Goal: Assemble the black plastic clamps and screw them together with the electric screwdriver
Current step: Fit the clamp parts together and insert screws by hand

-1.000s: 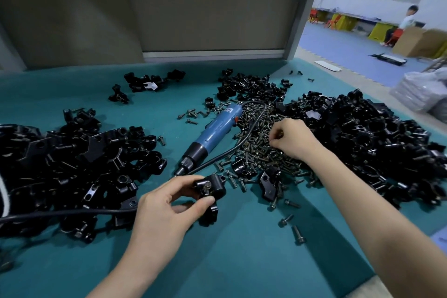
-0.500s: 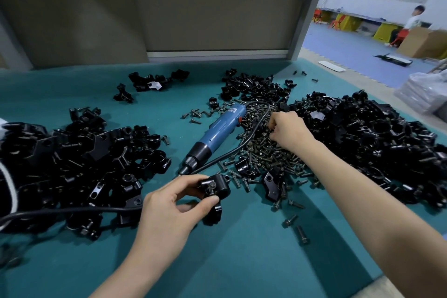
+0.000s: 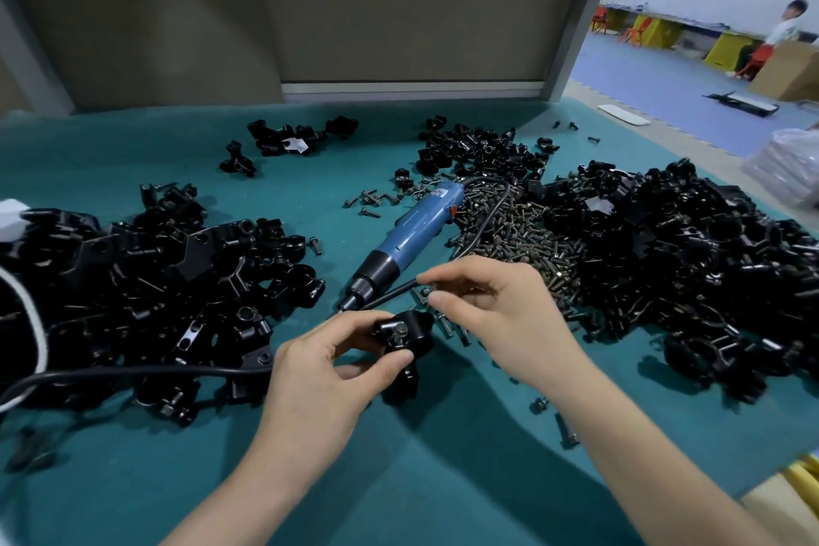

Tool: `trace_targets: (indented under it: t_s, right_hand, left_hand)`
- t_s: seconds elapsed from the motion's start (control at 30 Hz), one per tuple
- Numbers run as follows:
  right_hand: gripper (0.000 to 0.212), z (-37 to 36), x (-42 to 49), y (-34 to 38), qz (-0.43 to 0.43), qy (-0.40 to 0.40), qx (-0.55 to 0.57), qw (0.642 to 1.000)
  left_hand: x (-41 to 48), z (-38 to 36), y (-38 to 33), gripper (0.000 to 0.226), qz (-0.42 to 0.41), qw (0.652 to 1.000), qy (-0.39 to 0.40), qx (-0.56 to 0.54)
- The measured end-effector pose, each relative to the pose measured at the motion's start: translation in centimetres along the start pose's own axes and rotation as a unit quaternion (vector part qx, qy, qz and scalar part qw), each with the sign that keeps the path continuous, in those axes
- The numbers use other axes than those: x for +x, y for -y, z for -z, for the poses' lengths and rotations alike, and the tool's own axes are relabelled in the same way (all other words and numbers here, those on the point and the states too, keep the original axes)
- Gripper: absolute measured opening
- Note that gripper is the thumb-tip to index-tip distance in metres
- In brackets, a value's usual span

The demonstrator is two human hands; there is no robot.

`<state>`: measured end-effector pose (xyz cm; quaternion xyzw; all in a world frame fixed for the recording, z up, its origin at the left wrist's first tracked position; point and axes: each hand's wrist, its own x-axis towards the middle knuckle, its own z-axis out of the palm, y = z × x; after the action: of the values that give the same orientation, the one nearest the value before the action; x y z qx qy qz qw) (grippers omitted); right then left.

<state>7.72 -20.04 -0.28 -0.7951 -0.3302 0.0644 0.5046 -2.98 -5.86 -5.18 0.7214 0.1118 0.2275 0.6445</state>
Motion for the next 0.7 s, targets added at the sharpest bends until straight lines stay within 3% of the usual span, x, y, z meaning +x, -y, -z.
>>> trace_targets:
  t_s: [0.13, 0.3, 0.37, 0.43, 0.57, 0.7]
  right_hand:
    - [0.018, -0.18, -0.13, -0.08, 0.034, -0.020, -0.019, 0.999]
    - [0.018, -0.72, -0.75, -0.30, 0.158, -0.028, -0.140, 0.977]
    - [0.016, -0.70, -0.61, -0.45, 0.150, -0.024, -0.153, 0.976]
    - [0.015, -0.57, -0.50, -0.40, 0.109, 0.001, -0.123, 0.986]
    - [0.012, -0.32, -0.04, -0.03, -0.052, 0.049, 0.039, 0.997]
    - [0.016, -0.28, -0.02, 0.14, -0.205, 0.136, 0.220, 0.944]
  left_hand:
    - [0.01, 0.14, 0.20, 0.039, -0.008, 1.000, -0.002, 0.006]
    - [0.23, 0.15, 0.58, 0.041, -0.014, 1.000, -0.006, 0.011]
    - [0.34, 0.20, 0.68, 0.040, -0.014, 1.000, -0.009, 0.011]
    - [0.38, 0.23, 0.78, 0.040, -0.016, 1.000, -0.007, 0.013]
    - [0.43, 0.26, 0.86, 0.040, -0.021, 1.000, -0.003, 0.019]
    - [0.28, 0.17, 0.79, 0.030, -0.034, 0.999, -0.008, 0.010]
